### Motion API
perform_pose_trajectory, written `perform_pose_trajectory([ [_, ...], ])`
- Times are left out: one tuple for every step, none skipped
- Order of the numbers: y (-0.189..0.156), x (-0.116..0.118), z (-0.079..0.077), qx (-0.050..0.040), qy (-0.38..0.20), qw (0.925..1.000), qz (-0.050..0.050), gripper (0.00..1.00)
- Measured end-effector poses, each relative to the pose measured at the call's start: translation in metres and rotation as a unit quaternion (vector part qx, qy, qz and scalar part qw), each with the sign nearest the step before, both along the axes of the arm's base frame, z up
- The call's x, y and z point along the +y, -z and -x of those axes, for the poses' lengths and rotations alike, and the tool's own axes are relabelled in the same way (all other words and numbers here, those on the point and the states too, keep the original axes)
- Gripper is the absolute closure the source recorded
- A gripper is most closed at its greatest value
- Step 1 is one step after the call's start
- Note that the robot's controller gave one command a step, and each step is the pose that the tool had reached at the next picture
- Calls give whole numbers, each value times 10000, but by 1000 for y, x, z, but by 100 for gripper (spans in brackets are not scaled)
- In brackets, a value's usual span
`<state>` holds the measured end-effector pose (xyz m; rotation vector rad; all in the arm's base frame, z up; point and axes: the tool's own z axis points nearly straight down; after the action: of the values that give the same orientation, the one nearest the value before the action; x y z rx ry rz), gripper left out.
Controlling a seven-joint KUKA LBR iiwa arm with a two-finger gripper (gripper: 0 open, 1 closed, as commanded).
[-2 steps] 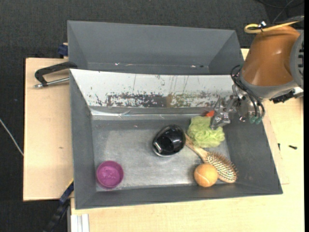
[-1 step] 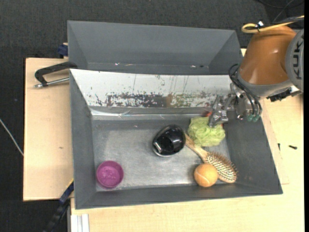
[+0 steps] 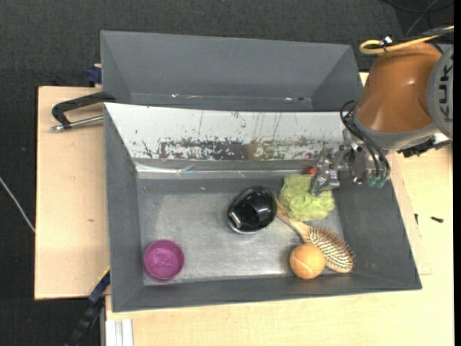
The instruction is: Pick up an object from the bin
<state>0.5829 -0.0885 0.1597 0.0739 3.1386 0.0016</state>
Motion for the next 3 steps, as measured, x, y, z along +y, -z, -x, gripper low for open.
perform_pose_trajectory([
  [-1, -24, -9, -22, -39, 10000, -3, 100],
  [-3, -18, 7, 2, 4, 10000, 5, 100],
  [-1, -10, 4, -15, 15, 10000, -6, 100],
])
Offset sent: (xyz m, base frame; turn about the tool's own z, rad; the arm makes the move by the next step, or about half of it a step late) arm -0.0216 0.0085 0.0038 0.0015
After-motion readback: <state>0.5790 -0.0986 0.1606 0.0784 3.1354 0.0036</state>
